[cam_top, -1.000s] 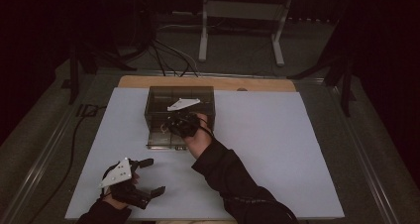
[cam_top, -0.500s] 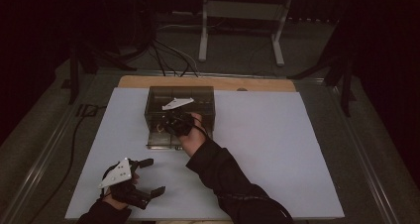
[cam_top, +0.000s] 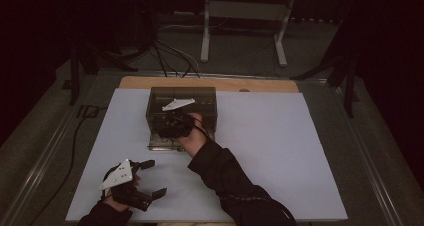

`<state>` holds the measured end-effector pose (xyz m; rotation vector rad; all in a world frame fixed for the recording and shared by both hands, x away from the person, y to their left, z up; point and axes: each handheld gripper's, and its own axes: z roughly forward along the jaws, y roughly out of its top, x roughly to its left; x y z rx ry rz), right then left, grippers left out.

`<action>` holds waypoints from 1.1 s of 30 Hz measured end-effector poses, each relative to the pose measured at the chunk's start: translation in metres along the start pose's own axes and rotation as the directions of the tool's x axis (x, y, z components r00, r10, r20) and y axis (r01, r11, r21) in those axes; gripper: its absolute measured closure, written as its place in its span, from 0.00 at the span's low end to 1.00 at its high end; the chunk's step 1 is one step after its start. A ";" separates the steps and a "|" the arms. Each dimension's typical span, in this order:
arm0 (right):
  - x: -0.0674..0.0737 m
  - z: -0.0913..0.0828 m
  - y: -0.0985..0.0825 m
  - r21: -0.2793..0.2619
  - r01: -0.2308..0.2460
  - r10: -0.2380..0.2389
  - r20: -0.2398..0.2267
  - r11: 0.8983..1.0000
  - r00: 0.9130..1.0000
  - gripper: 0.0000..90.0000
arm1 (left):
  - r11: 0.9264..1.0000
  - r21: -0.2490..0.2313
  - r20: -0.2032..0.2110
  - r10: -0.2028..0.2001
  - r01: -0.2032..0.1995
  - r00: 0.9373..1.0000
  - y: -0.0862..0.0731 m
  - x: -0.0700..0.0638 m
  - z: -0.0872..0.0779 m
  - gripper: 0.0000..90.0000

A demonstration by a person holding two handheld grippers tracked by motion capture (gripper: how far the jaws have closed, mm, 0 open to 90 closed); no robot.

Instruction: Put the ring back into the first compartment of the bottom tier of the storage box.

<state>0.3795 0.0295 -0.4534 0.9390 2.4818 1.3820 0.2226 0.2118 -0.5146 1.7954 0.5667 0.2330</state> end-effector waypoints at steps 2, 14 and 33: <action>0.002 -0.001 0.000 -0.001 0.002 -0.002 -0.008 1.000 1.000 0.35 | 1.000 0.000 0.000 0.001 -0.001 1.000 0.000 0.000 0.000 0.01; 0.010 -0.013 0.001 -0.027 0.019 -0.021 -0.047 0.999 0.999 0.16 | 1.000 0.001 0.000 0.003 -0.003 1.000 0.000 0.000 0.000 0.01; 0.000 -0.038 -0.001 -0.021 0.058 -0.059 -0.051 0.998 0.997 0.00 | 1.000 0.008 -0.007 -0.002 0.002 1.000 0.000 0.000 0.002 0.01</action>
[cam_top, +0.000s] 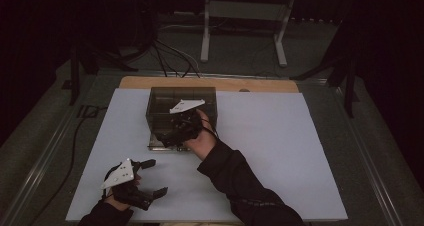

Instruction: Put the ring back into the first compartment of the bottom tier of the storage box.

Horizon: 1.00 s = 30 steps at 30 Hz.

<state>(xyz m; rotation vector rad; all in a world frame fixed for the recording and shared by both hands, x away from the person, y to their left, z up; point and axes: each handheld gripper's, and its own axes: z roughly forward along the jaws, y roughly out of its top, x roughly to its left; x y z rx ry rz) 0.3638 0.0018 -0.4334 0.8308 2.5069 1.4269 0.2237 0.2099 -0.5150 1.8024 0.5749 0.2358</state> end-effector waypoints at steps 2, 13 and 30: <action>-0.002 -0.003 0.000 -0.004 -0.005 0.005 0.001 1.000 1.000 0.00 | 1.000 0.000 -0.001 0.000 0.000 1.000 0.000 0.000 0.000 0.01; -0.016 -0.032 -0.010 -0.024 -0.022 0.023 0.042 0.999 0.999 0.00 | 1.000 0.007 0.009 0.006 -0.006 1.000 -0.001 0.000 0.001 0.01; -0.032 -0.078 -0.040 -0.048 -0.041 0.043 0.046 0.998 0.998 0.00 | 1.000 -0.001 0.009 0.005 -0.005 1.000 0.000 0.000 0.001 0.01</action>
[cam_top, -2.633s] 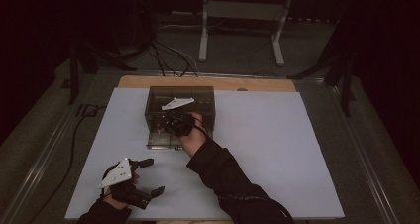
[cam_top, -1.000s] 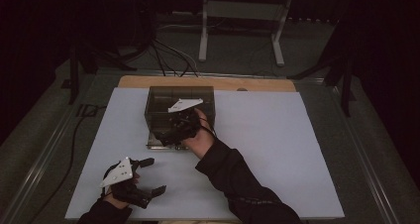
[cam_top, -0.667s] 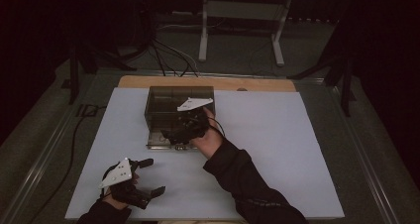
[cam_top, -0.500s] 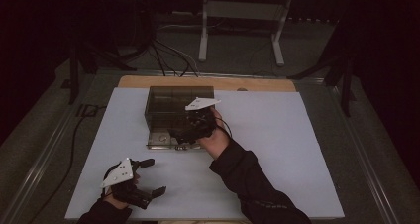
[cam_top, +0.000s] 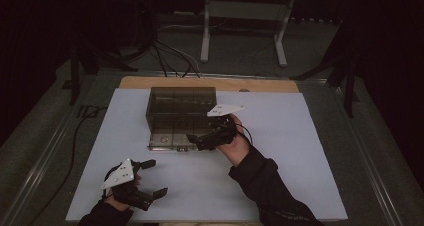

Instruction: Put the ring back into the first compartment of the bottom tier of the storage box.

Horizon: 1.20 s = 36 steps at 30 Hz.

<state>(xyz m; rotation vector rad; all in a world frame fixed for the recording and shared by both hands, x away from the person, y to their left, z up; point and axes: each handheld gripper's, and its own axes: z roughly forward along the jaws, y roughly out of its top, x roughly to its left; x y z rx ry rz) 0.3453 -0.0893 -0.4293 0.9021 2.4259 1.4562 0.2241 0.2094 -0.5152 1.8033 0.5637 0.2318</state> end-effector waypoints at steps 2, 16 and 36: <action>-0.001 -0.004 -0.004 0.001 0.002 -0.002 0.005 1.000 1.000 0.00 | 1.000 0.001 0.002 0.000 0.000 1.000 0.000 0.000 0.000 0.01; -0.017 -0.037 -0.037 -0.007 -0.037 0.037 0.031 0.999 0.999 0.00 | 1.000 0.007 -0.003 0.000 0.000 1.000 0.000 0.000 0.001 0.01; -0.047 -0.084 -0.109 -0.017 -0.135 0.136 0.081 0.991 0.987 0.00 | 1.000 0.011 -0.004 -0.004 0.004 1.000 0.000 0.000 0.001 0.01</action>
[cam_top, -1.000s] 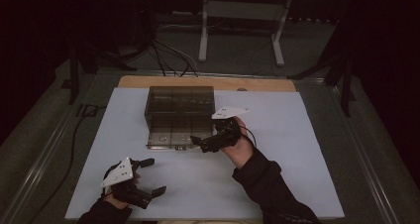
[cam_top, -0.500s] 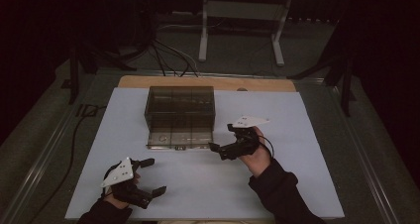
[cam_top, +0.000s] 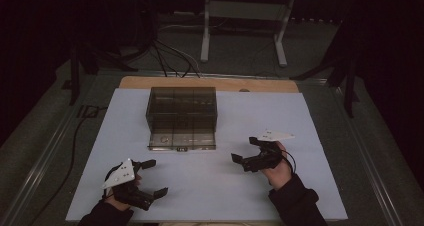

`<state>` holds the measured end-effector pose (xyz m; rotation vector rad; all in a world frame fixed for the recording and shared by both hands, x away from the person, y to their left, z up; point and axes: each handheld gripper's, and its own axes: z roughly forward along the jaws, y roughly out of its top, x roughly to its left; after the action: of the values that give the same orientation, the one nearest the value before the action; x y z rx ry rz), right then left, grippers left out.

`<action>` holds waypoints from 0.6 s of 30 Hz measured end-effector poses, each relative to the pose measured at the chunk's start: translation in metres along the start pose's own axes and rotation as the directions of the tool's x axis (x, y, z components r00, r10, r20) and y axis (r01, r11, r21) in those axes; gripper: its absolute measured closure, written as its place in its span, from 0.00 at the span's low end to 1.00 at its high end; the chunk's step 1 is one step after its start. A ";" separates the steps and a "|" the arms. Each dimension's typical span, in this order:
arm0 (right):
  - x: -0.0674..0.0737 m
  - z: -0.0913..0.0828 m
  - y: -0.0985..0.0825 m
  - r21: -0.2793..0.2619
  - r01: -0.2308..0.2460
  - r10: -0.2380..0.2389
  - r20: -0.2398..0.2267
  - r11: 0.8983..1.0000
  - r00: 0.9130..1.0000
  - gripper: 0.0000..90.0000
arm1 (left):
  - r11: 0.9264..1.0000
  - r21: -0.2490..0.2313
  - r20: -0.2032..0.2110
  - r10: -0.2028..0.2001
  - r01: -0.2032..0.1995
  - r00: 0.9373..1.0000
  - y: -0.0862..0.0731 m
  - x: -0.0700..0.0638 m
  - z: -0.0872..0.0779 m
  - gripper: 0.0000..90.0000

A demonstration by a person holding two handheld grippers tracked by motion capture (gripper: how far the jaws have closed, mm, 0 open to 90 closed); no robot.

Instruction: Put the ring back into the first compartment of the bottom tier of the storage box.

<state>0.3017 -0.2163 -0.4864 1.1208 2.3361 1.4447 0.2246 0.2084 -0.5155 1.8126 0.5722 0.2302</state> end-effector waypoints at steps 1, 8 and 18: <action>-0.002 -0.003 -0.003 -0.003 -0.002 0.002 0.004 1.000 1.000 0.00 | 1.000 0.000 0.000 0.001 -0.001 1.000 0.000 0.000 0.000 0.01; -0.008 -0.024 -0.024 -0.012 -0.008 0.008 0.048 1.000 0.999 0.00 | 1.000 0.001 -0.002 0.001 -0.001 1.000 0.000 0.000 0.000 0.01; -0.015 -0.050 -0.052 -0.023 -0.027 0.029 0.080 0.999 0.996 0.00 | 1.000 0.002 -0.001 0.007 -0.007 1.000 0.000 0.000 0.000 0.01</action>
<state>0.2609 -0.2735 -0.5067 1.1880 2.2533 1.4043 0.2245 0.2079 -0.5153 1.8169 0.5674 0.2351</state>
